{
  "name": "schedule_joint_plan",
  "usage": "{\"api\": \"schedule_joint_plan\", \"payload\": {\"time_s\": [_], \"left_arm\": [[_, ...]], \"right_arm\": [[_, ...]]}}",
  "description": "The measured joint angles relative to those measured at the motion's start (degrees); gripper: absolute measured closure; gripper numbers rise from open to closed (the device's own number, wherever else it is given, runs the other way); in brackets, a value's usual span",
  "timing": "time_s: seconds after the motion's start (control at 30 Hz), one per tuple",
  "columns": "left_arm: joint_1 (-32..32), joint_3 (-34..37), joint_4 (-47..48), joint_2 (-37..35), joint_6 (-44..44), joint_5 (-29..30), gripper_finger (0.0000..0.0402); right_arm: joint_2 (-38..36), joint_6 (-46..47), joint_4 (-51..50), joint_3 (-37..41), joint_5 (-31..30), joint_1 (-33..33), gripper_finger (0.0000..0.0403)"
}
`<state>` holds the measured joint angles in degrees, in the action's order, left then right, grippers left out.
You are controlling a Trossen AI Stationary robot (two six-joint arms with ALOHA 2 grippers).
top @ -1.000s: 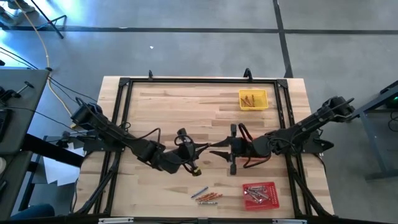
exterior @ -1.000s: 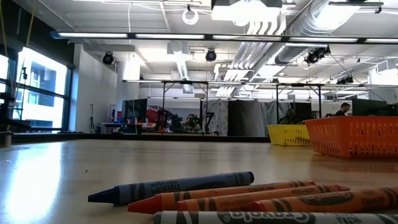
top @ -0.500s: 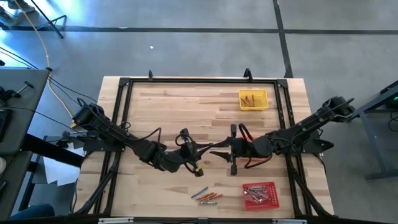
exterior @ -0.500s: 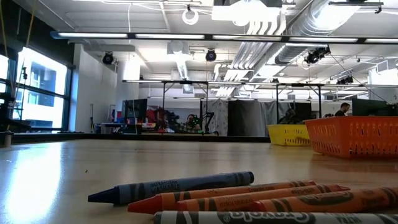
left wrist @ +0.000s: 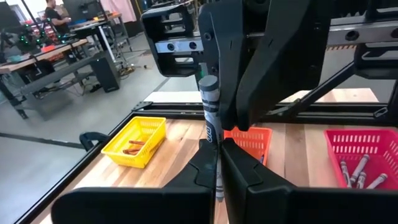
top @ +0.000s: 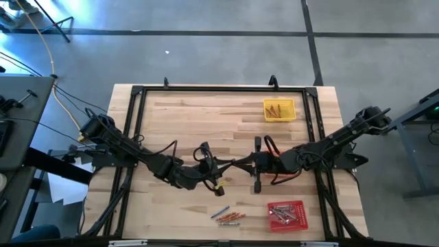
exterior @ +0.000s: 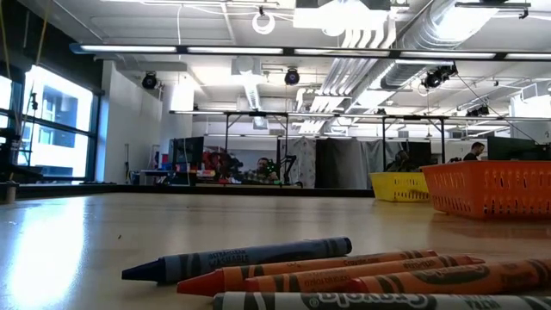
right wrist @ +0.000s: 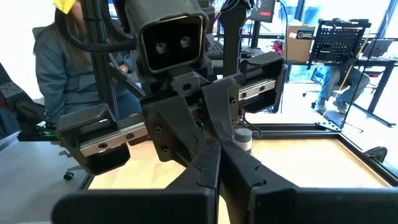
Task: Sort crayons
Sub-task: Put the gray crayon into the red bin
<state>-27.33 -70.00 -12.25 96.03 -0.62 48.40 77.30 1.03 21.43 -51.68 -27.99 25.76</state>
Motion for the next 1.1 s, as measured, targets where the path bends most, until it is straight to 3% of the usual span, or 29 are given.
{"api": "schedule_joint_plan", "payload": {"time_s": [0.5, 0.83, 1.1], "left_arm": [[0.0, 0.0, 0.2, 0.0, 0.5, 0.6, 0.0393], [-0.1, -0.1, 0.4, 0.0, 3.4, -2.4, 0.0312], [-0.4, -0.1, 2.4, 0.0, 3.0, -2.3, 0.027]], "right_arm": [[0.0, 0.5, -1.6, 0.0, -6.2, 0.1, 0.0402], [0.0, 3.6, -6.1, 0.0, -11.6, -0.1, 0.0403], [-0.3, 5.6, -9.4, 0.0, -11.4, 0.0, 0.0403]]}}
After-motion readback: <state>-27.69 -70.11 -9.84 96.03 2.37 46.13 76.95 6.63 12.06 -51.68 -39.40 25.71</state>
